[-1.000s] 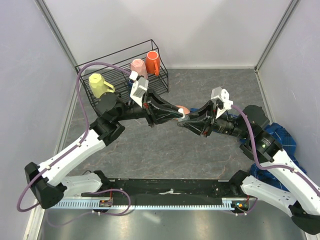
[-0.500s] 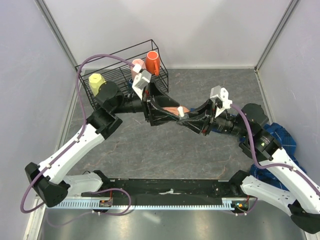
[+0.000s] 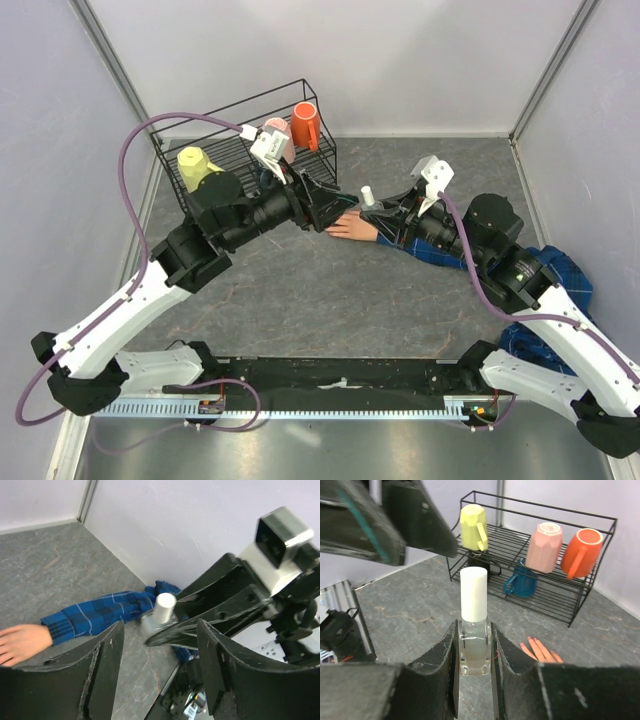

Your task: Paint the nails

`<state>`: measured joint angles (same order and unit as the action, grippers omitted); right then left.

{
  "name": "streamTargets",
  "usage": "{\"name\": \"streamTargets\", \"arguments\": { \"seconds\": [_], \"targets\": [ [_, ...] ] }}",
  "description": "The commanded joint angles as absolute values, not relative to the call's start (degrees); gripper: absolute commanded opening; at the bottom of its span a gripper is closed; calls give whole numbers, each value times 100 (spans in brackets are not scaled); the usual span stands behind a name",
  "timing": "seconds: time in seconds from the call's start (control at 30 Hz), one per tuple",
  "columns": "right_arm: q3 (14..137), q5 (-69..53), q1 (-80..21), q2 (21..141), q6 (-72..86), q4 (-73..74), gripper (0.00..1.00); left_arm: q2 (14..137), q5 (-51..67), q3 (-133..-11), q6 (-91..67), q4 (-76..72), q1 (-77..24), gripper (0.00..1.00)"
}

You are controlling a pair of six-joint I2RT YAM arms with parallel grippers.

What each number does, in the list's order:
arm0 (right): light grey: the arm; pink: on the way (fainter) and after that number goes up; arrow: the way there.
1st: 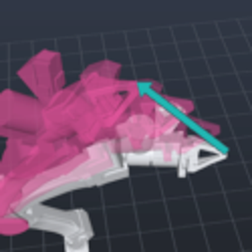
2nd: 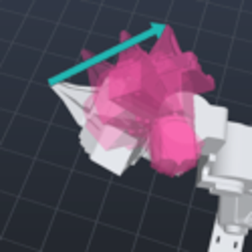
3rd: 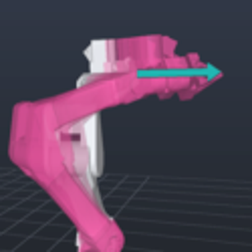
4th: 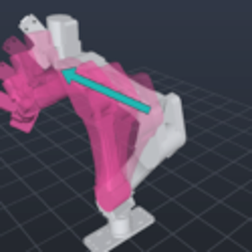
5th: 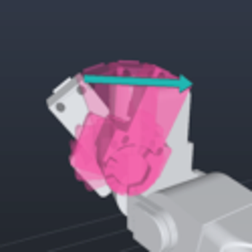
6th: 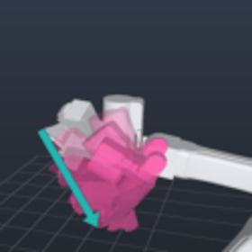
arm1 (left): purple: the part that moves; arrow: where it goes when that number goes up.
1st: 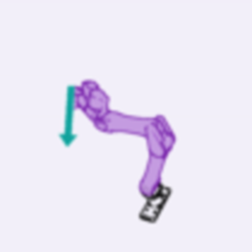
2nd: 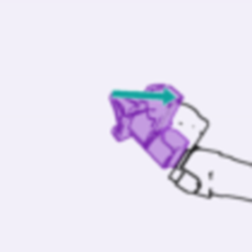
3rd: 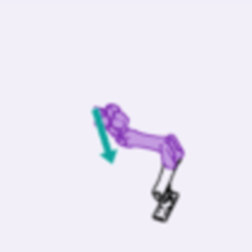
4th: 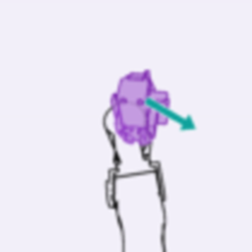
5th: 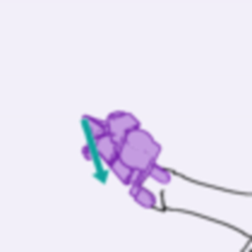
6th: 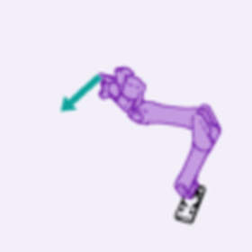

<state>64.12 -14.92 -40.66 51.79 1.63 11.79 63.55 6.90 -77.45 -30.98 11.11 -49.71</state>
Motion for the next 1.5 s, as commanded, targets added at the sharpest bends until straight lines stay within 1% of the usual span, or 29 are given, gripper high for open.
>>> {"name": "streamTargets", "arguments": {
  "seconds": [0.0, 0.13, 0.23, 0.4, 0.57, 0.67, 0.7, 0.77, 0.8, 0.87, 0.9, 0.97, 1.0, 1.03, 1.1, 1.13, 1.2, 1.23, 1.27, 1.3, 1.33, 1.37, 1.43, 1.47],
  "targets": [
    [6785, -1116, -4078, 5185, 105, 1011, 0, 6504, -807, -8174, -2822, 985, -5431, 64],
    [6794, -1072, -4069, 5186, 158, 1020, 0, 6653, -1623, -8191, -2637, 905, -5896, 64],
    [6794, -1090, -4069, 5168, 193, 1002, 0, 6811, -1924, -8226, -2532, 817, -6090, 61],
    [6794, -1081, -4078, 5159, 193, 1011, 0, 7057, -1828, -8367, -2540, 642, -6187, 57],
    [6768, -1134, -4069, 5150, 211, 1002, 0, 7242, -1802, -8420, -2523, 606, -6223, 55],
    [6759, -1151, -4078, 5124, 220, 1002, 0, 7242, -1776, -8385, -2496, 545, -6214, 49],
    [6750, -1151, -4078, 5107, 220, 1011, 0, 7233, -1749, -8376, -2470, 536, -6223, 44],
    [6759, -1169, -4078, 5089, 228, 993, 0, 7190, -1600, -8297, -2374, 449, -6223, 39],
    [6759, -1212, -4078, 5089, 246, 993, 0, 7163, -1547, -8253, -2347, 396, -6214, 32],
    [6759, -1283, -4078, 5063, 299, 976, 0, 7111, -1311, -8104, -2224, 230, -6205, 24],
    [6750, -1309, -4078, 5045, 334, 941, 0, 7049, -1231, -8051, -2189, 168, -6205, 15],
    [6706, -1450, -4078, 5001, 439, 870, 0, 6970, -810, -7850, -2058, 18, -6188, 9],
    [6697, -1502, -4069, 4949, 483, 792, 0, 6874, -652, -7779, -2004, -156, -6170, 3],
    [6689, -1625, -4069, 4940, 509, 756, 0, 6812, -189, -7700, -1952, -263, -6144, 2],
    [6680, -1801, -4078, 4843, 615, 686, 0, 6672, 602, -7445, -1715, -560, -5978, 2],
    [6671, -1924, -4069, 4825, 650, 651, 0, 6654, 1729, -7383, -1618, -632, -5881, 2],
    [6592, -2494, -4069, 4712, 712, 450, 0, 6653, 2781, -7286, -1459, -650, -5540, 2],
    [6557, -2696, -4078, 4676, 747, 361, 0, 6723, 4117, -7286, -1459, -668, -5389, 2],
    [6504, -3151, -4078, 4650, 799, 282, 0, 6793, 4827, -7321, -1581, -738, -5222, 2],
    [6495, -3303, -4078, 4641, 869, 168, 0, 6846, 5391, -7278, -1765, -895, -4899, 2],
    [6495, -3496, -4078, 4649, 905, 132, 0, 7021, 6475, -7243, -1993, -1445, -4739, 2],
    [6486, -3594, -4078, 4667, 931, 123, 0, 7127, 6834, -7268, -2465, -1633, -4589, 2],
    [6478, -3761, -4078, 4702, 1010, 71, 0, 7355, 7449, -7382, -2785, -1923, -4255, 2],
    [6434, -3779, -4078, 4702, 1028, 44, 0, 7487, 7523, -7470, -2917, -1933, -4176, 2]
  ]
}}
